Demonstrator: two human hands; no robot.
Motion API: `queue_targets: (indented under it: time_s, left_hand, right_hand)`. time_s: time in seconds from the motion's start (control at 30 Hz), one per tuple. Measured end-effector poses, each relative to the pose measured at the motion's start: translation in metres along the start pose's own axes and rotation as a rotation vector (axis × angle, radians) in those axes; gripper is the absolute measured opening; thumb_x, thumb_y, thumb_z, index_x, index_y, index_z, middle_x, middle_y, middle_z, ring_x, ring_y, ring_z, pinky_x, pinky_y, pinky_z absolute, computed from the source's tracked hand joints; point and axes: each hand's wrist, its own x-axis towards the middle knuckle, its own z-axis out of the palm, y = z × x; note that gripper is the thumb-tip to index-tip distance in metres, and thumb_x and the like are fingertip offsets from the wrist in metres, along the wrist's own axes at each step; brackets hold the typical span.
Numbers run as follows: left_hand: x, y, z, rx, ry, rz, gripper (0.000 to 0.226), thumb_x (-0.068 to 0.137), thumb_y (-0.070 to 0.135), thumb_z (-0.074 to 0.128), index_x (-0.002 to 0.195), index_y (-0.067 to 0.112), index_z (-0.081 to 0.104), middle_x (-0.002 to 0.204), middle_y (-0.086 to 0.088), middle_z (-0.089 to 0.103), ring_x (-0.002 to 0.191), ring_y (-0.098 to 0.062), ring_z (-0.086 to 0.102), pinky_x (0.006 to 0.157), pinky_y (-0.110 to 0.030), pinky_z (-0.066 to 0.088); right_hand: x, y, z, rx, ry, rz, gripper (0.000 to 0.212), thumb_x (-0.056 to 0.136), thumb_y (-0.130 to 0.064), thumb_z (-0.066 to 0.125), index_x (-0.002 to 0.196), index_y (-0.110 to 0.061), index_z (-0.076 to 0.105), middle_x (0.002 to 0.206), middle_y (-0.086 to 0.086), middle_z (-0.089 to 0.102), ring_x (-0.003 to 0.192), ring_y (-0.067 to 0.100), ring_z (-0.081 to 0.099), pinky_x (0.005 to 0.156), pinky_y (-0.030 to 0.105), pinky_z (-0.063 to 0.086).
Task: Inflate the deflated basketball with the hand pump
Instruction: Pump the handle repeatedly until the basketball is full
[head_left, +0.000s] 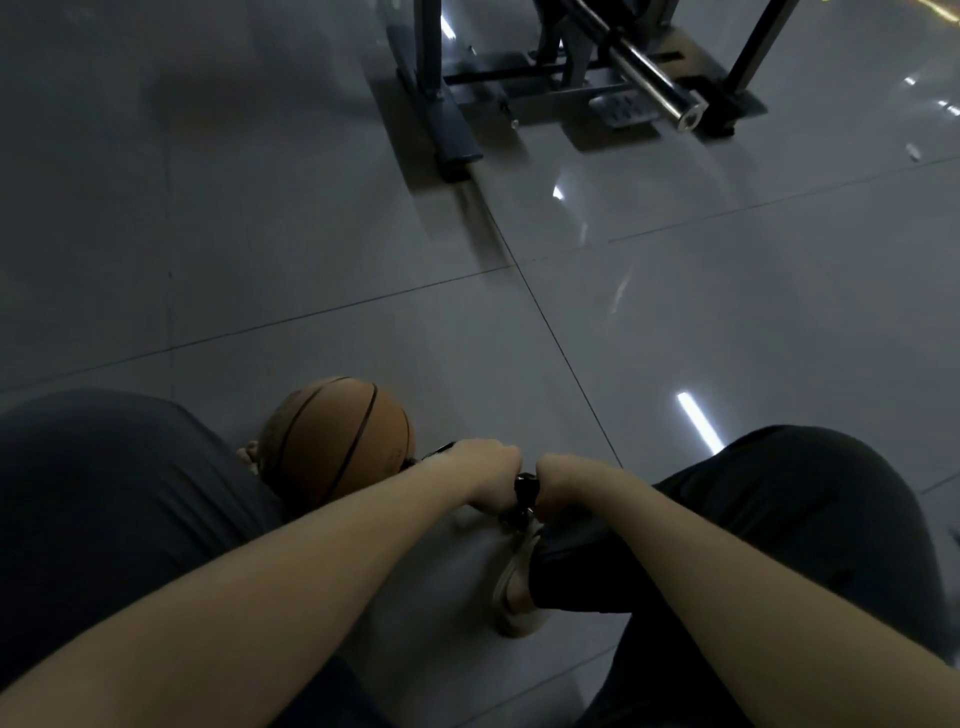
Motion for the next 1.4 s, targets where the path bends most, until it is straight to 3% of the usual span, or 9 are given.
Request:
queue_targets:
  time_s: [0.1,0.17,0.3,0.47,0.6,0.77,1.03,1.17,1.4]
  left_hand:
    - [-0.015,0.005,-0.042,0.001,0.024,0.009,0.016,0.088,0.028,0.062,0.085,0.012,0.063,0.075,-0.003,0.06,0.068,-0.024,0.058,0.057,-0.03,0.043]
    - [-0.031,0.008,-0.079,-0.091,0.066,0.011,0.015,0.087,0.026,0.065,0.084,0.012,0.068,0.071,-0.002,0.061,0.063,-0.019,0.057,0.054,-0.029,0.043]
    - [-0.054,0.007,-0.13,-0.203,0.173,0.022,0.009,0.085,0.021,0.069,0.079,0.016,0.072,0.067,-0.001,0.062,0.059,-0.016,0.054,0.053,-0.028,0.042]
    - [-0.032,-0.002,-0.103,-0.199,0.118,-0.033,0.015,0.087,0.023,0.066,0.084,0.009,0.071,0.071,-0.005,0.064,0.062,-0.02,0.057,0.058,-0.033,0.049]
    - [-0.002,-0.008,-0.068,-0.151,0.105,-0.055,0.018,0.086,0.028,0.066,0.076,0.013,0.066,0.066,-0.001,0.061,0.058,-0.019,0.056,0.053,-0.03,0.046]
    - [0.013,-0.007,-0.03,-0.056,0.138,-0.047,0.023,0.083,0.026,0.061,0.065,0.017,0.05,0.064,0.001,0.053,0.059,-0.022,0.053,0.052,-0.028,0.038]
    - [0.019,-0.008,0.009,-0.085,0.077,-0.067,0.022,0.081,0.021,0.058,0.062,0.015,0.047,0.066,-0.004,0.052,0.071,-0.033,0.06,0.055,-0.031,0.04]
    - [0.005,-0.004,-0.003,-0.043,-0.018,-0.022,0.014,0.083,0.023,0.06,0.084,0.01,0.066,0.072,-0.004,0.059,0.066,-0.026,0.059,0.055,-0.033,0.047]
    - [-0.035,0.008,-0.107,-0.182,0.113,0.027,0.007,0.085,0.02,0.067,0.083,0.014,0.071,0.068,-0.001,0.062,0.061,-0.017,0.056,0.053,-0.028,0.042]
  right_hand:
    - [-0.026,0.0,-0.037,0.055,-0.005,-0.001,0.019,0.082,-0.018,0.072,0.075,-0.005,0.059,0.064,0.007,0.055,0.055,0.023,0.053,0.05,0.03,0.046]
    - [-0.048,0.002,-0.076,0.12,0.001,0.005,0.019,0.082,-0.019,0.074,0.075,-0.005,0.062,0.058,0.006,0.052,0.046,0.019,0.045,0.046,0.026,0.04]
    - [-0.08,0.003,-0.129,0.181,0.076,-0.027,0.024,0.081,-0.016,0.073,0.094,0.003,0.067,0.062,0.006,0.051,0.049,0.018,0.044,0.05,0.029,0.039]
    - [-0.048,-0.009,-0.101,0.136,0.087,0.0,0.01,0.081,-0.012,0.072,0.082,-0.004,0.066,0.064,0.007,0.056,0.051,0.018,0.048,0.05,0.03,0.043]
    - [-0.008,-0.001,-0.066,0.1,0.13,-0.029,0.012,0.078,-0.016,0.074,0.086,-0.01,0.067,0.083,0.009,0.068,0.076,0.023,0.065,0.076,0.038,0.056]
    - [0.012,0.007,-0.035,0.075,0.087,-0.014,0.023,0.081,-0.014,0.067,0.067,-0.014,0.05,0.065,0.003,0.053,0.057,0.019,0.051,0.052,0.028,0.041]
    - [0.022,0.01,0.004,0.021,0.141,-0.022,0.018,0.086,-0.031,0.058,0.089,-0.015,0.051,0.085,0.005,0.057,0.082,0.027,0.061,0.07,0.035,0.051]
    - [0.007,0.004,0.005,0.008,0.08,-0.019,0.024,0.083,-0.029,0.065,0.096,-0.011,0.055,0.089,0.01,0.06,0.086,0.03,0.061,0.071,0.035,0.049]
    - [-0.068,0.005,-0.103,0.168,0.092,-0.017,0.018,0.081,-0.021,0.075,0.079,-0.006,0.065,0.061,0.005,0.053,0.047,0.016,0.046,0.044,0.026,0.04]
